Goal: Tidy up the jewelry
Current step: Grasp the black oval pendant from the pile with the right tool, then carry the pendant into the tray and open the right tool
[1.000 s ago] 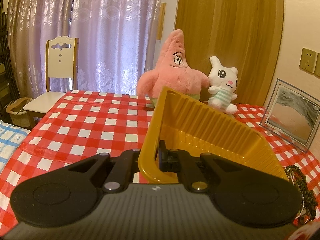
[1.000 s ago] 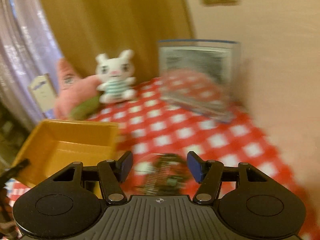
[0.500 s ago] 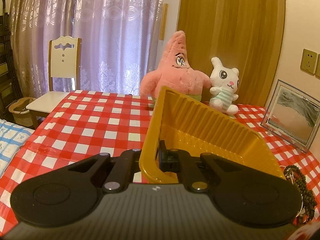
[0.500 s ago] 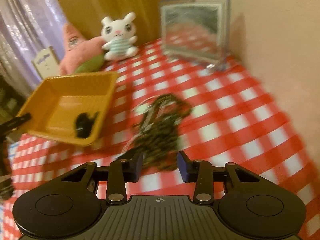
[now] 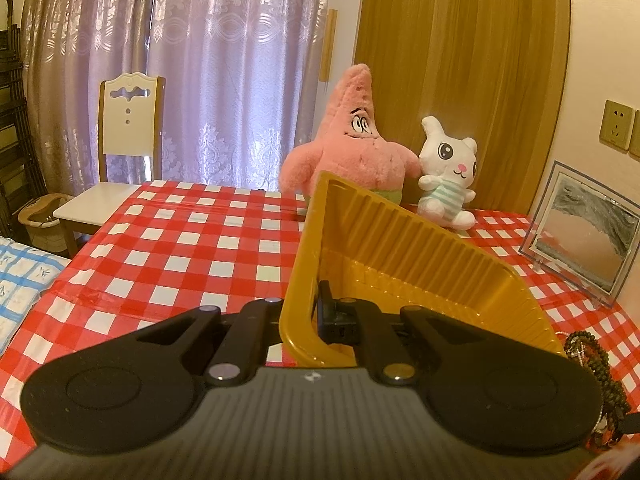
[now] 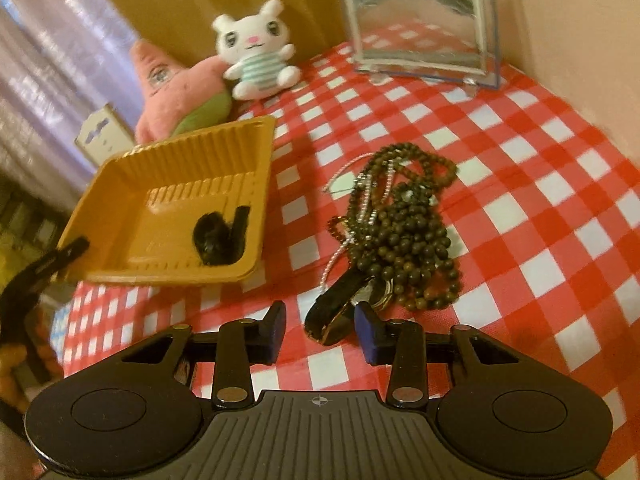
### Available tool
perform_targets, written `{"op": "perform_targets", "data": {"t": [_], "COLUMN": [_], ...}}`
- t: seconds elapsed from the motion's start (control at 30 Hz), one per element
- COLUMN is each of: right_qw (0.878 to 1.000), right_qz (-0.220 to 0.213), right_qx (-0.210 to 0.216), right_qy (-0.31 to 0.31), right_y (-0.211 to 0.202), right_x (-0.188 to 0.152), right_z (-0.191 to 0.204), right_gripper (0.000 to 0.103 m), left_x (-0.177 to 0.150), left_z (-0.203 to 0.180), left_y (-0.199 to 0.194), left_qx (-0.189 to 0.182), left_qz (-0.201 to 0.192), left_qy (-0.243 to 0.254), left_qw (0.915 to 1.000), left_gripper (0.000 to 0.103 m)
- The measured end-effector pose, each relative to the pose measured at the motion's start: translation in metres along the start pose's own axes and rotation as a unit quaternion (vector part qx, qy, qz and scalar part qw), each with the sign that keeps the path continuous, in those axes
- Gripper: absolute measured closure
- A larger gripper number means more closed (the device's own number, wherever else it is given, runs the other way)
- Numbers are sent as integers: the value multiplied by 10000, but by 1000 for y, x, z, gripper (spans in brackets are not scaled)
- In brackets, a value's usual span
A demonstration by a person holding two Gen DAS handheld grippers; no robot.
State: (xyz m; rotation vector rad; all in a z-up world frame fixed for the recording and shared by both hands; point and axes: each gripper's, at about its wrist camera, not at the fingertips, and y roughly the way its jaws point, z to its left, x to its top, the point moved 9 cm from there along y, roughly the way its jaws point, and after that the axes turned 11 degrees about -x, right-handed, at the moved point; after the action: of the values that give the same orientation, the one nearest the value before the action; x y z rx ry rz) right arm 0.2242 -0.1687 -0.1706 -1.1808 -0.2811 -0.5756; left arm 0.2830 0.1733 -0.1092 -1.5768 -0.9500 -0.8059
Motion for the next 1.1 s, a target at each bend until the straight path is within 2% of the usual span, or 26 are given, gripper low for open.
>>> {"op": "perform_targets", "data": {"t": [0.27, 0.33, 0.37, 0.43, 0.73, 0.93, 1.0, 1.1], "right_qw": [9957, 9941, 9933, 9924, 9892, 9901, 9916, 9955], "right_qz": [230, 278, 326, 343, 384, 219, 131, -113], "right_qx": [170, 274, 386, 429, 847, 980, 960, 881], "right_qy": [877, 1012, 1044, 1103, 1136, 986, 861, 315], "right_y": [19, 20, 21, 19, -10, -34, -40, -49], "right_x": [0, -2, -3, -5, -12, -14, -11, -3], "right_z": [-13, -17, -16, -17, -21, -19, -15, 0], "right_gripper": [64, 73, 86, 88, 90, 90, 90, 90], "left_x": [0, 0, 0, 0, 0, -2, -2, -2], "left_z": [-1, -1, -1, -1, -1, -1, -2, -1], "left_y": [-1, -1, -1, -1, -2, -1, -1, -2], "left_qx": [-11, -10, -10, -7, 0, 17, 20, 17], "left_qz": [4, 6, 4, 2, 9, 13, 14, 3], "left_qy": [13, 12, 13, 8, 12, -3, -8, -2], "left_qw": [10000, 10000, 10000, 10000, 10000, 10000, 10000, 10000], "left_gripper": [98, 98, 98, 98, 98, 98, 98, 98]}}
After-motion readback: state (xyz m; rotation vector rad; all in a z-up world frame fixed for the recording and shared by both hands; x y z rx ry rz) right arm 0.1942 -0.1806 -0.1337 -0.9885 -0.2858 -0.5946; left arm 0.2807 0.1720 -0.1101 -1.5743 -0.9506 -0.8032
